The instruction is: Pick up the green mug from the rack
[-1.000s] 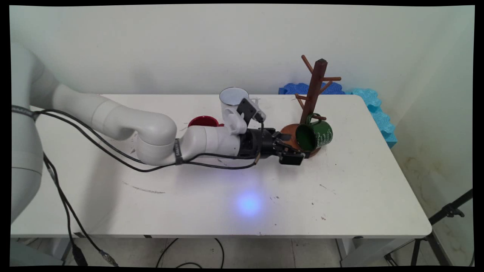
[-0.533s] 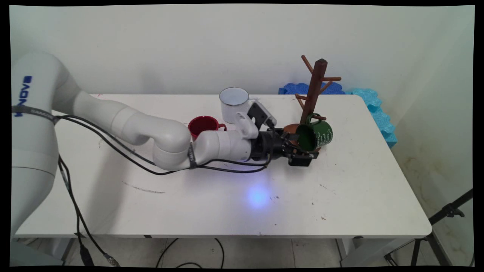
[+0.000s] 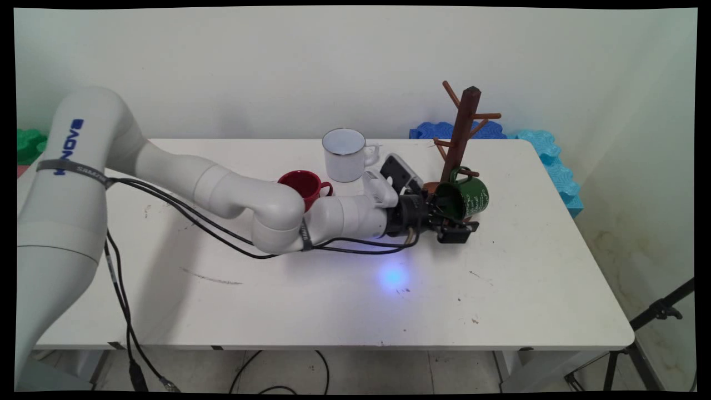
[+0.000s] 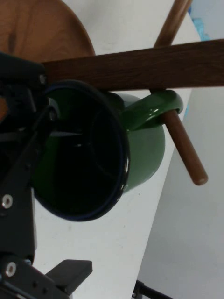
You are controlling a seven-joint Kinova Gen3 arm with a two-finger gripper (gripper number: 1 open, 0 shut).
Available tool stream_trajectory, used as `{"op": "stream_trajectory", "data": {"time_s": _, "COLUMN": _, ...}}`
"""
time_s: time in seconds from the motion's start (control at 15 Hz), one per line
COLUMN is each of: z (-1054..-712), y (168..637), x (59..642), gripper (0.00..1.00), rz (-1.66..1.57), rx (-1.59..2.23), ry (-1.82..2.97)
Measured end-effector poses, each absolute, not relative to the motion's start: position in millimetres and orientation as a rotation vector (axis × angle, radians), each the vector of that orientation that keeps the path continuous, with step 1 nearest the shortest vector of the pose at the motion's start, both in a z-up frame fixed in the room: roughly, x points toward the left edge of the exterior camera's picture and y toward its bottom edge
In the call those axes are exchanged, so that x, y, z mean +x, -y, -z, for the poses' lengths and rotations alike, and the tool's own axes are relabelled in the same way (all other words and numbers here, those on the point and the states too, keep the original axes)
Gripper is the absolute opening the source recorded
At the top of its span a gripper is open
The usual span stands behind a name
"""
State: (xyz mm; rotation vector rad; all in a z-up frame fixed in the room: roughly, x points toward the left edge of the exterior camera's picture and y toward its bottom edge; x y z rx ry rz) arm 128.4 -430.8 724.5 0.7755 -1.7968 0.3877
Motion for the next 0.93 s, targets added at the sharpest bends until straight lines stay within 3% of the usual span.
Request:
{"op": "stream_trajectory", "data": {"time_s": 0.53, "z": -713, "y": 447, "x": 111, "gripper": 1.0, "rz": -0.393, "rx": 0.782, "ry": 1.789}}
{"op": "stream_trajectory", "data": {"time_s": 0.6, "z": -712, "y": 448, "x": 110, "gripper": 0.0, "rz": -0.394, "rx": 0.783, "ry": 1.786}}
{"op": "stream_trajectory", "data": {"time_s": 0.93, "z": -712, "y": 452, "x": 105, "gripper": 0.0, "rz": -0.397, "rx": 0.78, "ry": 1.78}}
